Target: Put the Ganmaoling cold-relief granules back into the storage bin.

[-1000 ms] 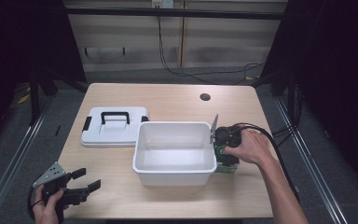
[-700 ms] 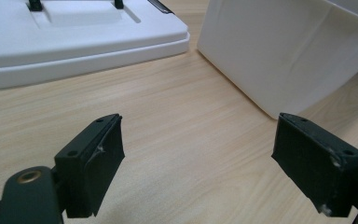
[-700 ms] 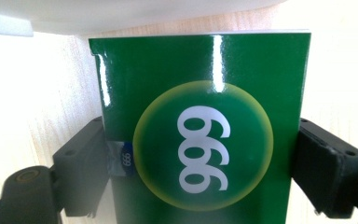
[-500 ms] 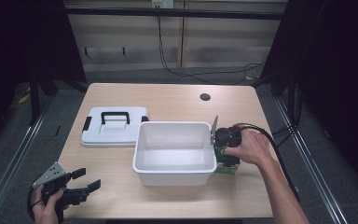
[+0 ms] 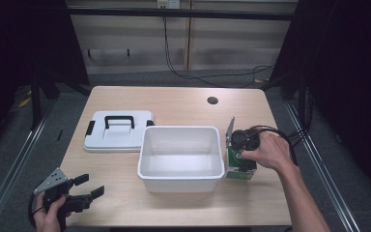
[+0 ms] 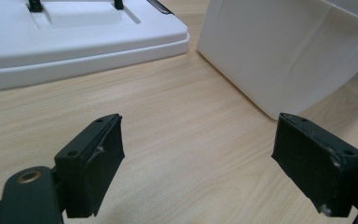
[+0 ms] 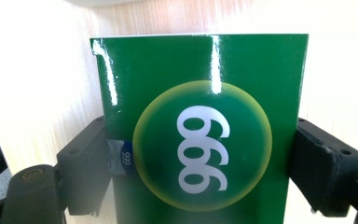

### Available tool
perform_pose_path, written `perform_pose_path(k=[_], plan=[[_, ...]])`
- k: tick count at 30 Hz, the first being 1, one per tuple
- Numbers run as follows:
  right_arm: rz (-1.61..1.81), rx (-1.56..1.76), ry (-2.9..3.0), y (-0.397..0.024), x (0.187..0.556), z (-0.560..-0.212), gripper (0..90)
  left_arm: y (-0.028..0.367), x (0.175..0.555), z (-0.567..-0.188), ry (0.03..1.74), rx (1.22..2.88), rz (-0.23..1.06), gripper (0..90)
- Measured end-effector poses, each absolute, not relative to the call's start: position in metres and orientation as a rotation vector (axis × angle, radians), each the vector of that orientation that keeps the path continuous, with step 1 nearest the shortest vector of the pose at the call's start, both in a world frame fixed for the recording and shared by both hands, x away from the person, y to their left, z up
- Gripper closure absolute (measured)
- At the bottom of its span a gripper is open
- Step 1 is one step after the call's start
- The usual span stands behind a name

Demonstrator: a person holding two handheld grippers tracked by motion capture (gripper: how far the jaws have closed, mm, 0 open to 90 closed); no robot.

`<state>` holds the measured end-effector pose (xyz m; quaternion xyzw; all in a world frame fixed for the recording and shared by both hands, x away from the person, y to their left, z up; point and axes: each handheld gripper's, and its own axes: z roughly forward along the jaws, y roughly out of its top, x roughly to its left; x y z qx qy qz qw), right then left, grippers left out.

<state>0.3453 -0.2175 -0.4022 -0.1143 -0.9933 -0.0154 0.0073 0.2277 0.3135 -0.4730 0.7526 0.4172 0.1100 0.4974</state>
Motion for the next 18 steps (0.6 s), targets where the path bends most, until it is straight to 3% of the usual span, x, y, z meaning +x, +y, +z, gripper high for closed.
perform_pose_path(k=[18], plan=[[-0.053, -0.343, -3.121, -0.233, 0.331, -0.361, 16.2, 0.313, 0.228, -0.473, 1.014, 1.821, 0.262, 15.8]])
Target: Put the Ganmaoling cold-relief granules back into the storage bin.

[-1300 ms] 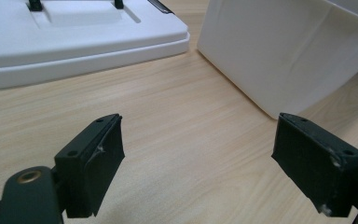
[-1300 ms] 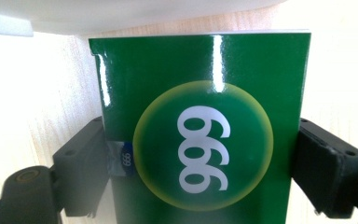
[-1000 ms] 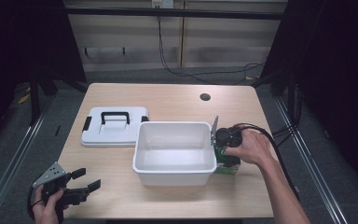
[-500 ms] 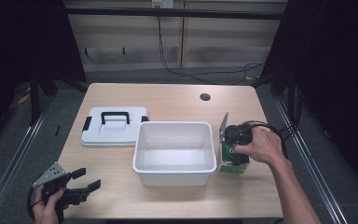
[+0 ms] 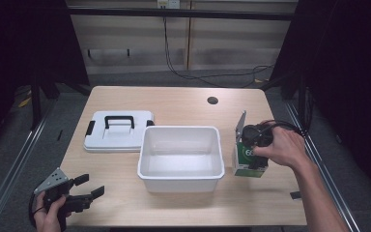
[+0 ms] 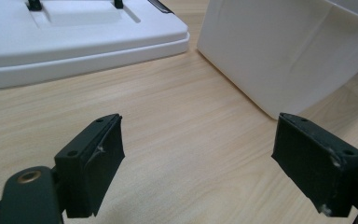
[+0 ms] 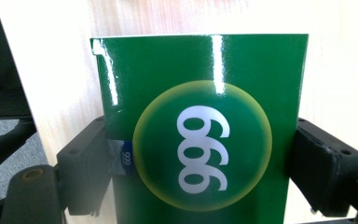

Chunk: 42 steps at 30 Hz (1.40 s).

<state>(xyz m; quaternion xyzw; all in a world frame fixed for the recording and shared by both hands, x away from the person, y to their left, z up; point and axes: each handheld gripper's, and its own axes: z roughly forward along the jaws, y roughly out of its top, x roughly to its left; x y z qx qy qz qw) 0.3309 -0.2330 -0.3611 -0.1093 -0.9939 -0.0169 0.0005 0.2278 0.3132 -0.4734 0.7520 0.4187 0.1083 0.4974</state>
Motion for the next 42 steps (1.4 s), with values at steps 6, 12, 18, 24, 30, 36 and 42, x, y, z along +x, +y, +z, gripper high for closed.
perform_pose_path(k=[6, 12, 18, 24, 30, 36, 42], plan=[[-0.050, -0.337, -3.148, -0.233, 0.328, -0.352, 16.2, 0.313, 0.228, -0.473, 1.013, 1.824, 0.265, 15.8], [-0.044, -0.332, -3.137, -0.235, 0.327, -0.345, 16.2, 0.313, 0.228, -0.474, 1.014, 1.821, 0.263, 15.8], [-0.031, -0.354, -3.126, -0.236, 0.327, -0.332, 16.2, 0.313, 0.228, -0.473, 1.014, 1.821, 0.264, 15.8], [-0.038, -0.350, -3.136, -0.238, 0.327, -0.318, 16.2, 0.313, 0.228, -0.473, 1.014, 1.820, 0.263, 15.8], [-0.057, -0.360, -3.151, -0.237, 0.326, -0.304, 16.2, 0.313, 0.228, -0.473, 1.012, 1.822, 0.265, 15.8], [-0.061, -0.357, -3.159, -0.237, 0.326, -0.290, 16.2, 0.313, 0.228, -0.473, 1.013, 1.822, 0.264, 15.8], [-0.074, -0.359, -3.170, -0.237, 0.327, -0.275, 16.2, 0.313, 0.228, -0.473, 1.016, 1.819, 0.264, 15.8]])
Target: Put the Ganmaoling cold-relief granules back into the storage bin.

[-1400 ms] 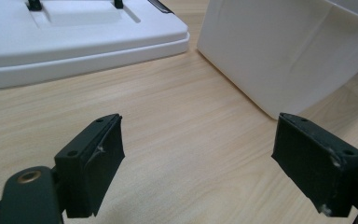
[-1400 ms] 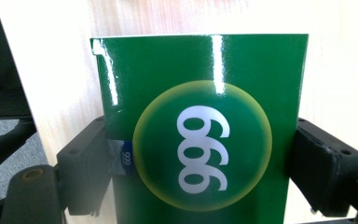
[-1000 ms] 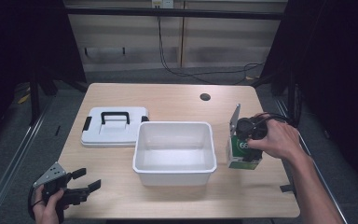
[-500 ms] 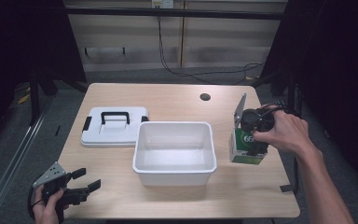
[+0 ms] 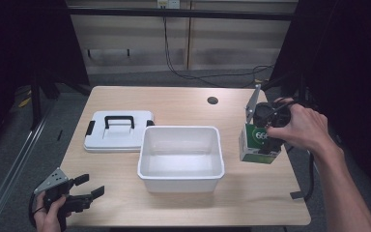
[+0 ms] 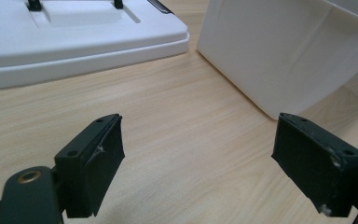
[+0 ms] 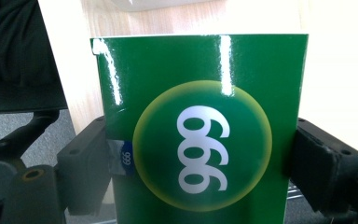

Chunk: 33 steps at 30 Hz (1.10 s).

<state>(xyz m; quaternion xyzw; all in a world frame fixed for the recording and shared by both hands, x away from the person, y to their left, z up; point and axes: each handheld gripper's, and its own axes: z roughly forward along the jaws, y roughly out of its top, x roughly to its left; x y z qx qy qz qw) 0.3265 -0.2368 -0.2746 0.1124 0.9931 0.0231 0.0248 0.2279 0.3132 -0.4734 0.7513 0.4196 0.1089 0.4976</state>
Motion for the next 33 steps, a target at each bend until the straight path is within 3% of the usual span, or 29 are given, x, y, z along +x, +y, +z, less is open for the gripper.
perform_pose_path(k=[11, 33], plan=[[0.146, 0.369, 3.038, -0.230, 0.330, -0.253, 16.2, 0.313, 0.228, -0.473, 1.016, 1.820, 0.267, 15.8], [0.142, 0.256, 3.077, -0.172, 0.342, -0.237, 16.2, 0.313, 0.228, -0.473, 1.010, 1.822, 0.266, 15.8]])
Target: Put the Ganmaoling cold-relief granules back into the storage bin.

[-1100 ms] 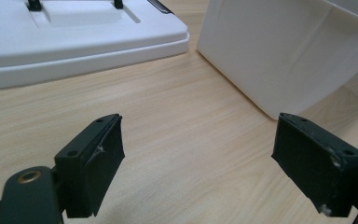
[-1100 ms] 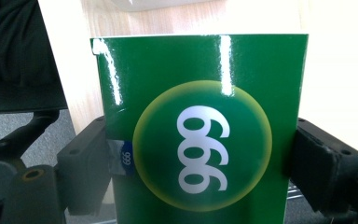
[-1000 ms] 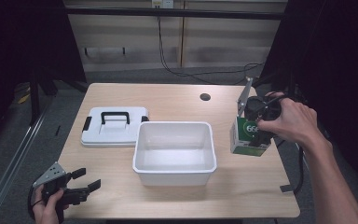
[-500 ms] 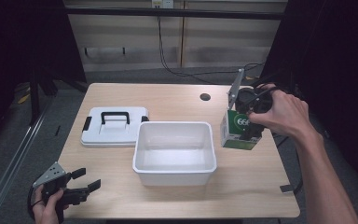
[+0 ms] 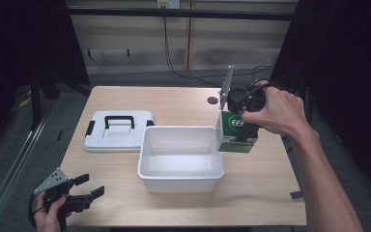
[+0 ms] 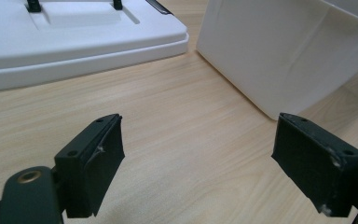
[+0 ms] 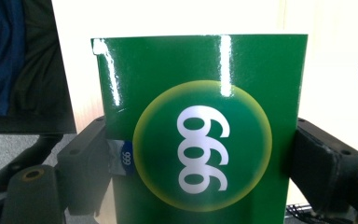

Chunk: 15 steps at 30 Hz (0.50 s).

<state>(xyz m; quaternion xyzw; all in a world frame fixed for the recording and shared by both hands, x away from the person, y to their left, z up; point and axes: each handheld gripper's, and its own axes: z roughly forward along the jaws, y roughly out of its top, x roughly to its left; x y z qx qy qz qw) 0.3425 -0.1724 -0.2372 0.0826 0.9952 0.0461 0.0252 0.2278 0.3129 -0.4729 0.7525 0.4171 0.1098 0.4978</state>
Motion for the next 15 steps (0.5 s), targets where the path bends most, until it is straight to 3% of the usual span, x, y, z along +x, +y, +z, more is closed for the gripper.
perform_pose_path(k=[15], plan=[[0.148, 0.193, 3.068, -0.130, 0.354, -0.239, 16.2, 0.313, 0.228, -0.472, 0.998, 1.828, 0.269, 15.8]])
